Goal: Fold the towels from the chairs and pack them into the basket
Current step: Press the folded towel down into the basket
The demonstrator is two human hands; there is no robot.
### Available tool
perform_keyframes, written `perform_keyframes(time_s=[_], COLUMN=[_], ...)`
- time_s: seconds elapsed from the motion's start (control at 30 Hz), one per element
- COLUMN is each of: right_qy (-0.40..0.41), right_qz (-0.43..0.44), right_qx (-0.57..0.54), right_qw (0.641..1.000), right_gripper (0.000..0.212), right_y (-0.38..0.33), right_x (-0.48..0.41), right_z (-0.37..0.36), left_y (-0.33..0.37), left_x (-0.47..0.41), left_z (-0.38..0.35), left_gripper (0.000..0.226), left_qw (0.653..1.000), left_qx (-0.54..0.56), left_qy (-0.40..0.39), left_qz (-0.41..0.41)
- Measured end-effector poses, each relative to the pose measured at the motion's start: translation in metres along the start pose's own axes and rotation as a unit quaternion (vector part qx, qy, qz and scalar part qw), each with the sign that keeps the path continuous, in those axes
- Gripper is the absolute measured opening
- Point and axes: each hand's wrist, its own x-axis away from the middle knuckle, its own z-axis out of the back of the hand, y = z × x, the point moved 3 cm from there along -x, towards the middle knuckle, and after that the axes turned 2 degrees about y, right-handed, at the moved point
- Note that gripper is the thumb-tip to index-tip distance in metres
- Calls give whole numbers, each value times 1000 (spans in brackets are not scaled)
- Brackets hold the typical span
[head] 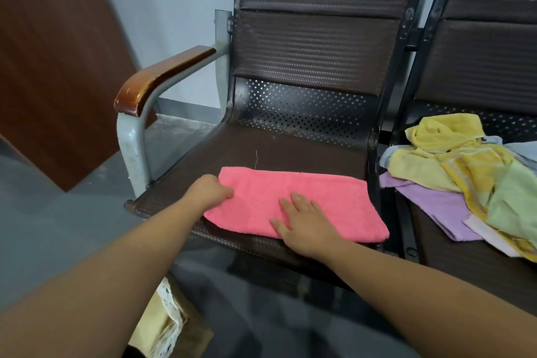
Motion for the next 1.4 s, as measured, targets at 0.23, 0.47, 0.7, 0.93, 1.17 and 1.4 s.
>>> perform_keyframes(time_s=[0.23, 0.47, 0.7, 0.93, 1.17, 1.4], right_qy=[-2, 75, 79, 115, 10, -39], right_qz=[-7, -147, -258, -176, -40, -48], right_qx=[-63, -545, -610, -383, -49, -49], right_qw=[998, 822, 745, 900, 998, 997], right_gripper=[67, 38, 42, 31, 56, 64], right_y=[-25, -13, 26, 23, 26, 17], right_x=[1, 0, -4, -1, 8, 12], right_z=[2, 37, 36, 36, 31, 10], left_y=[4, 61, 81, 41, 38, 46], left_x=[18, 53, 56, 37, 24, 21], left_z=[22, 22, -10, -21, -41, -47], left_gripper=[41, 41, 29, 21, 33, 32], left_qw=[999, 981, 969, 990, 995, 983], left_qx=[33, 90, 136, -33, 69, 167], left_qy=[35, 45, -67, -28, -66, -73], left_qz=[-19, -163, -195, -134, -38, 19])
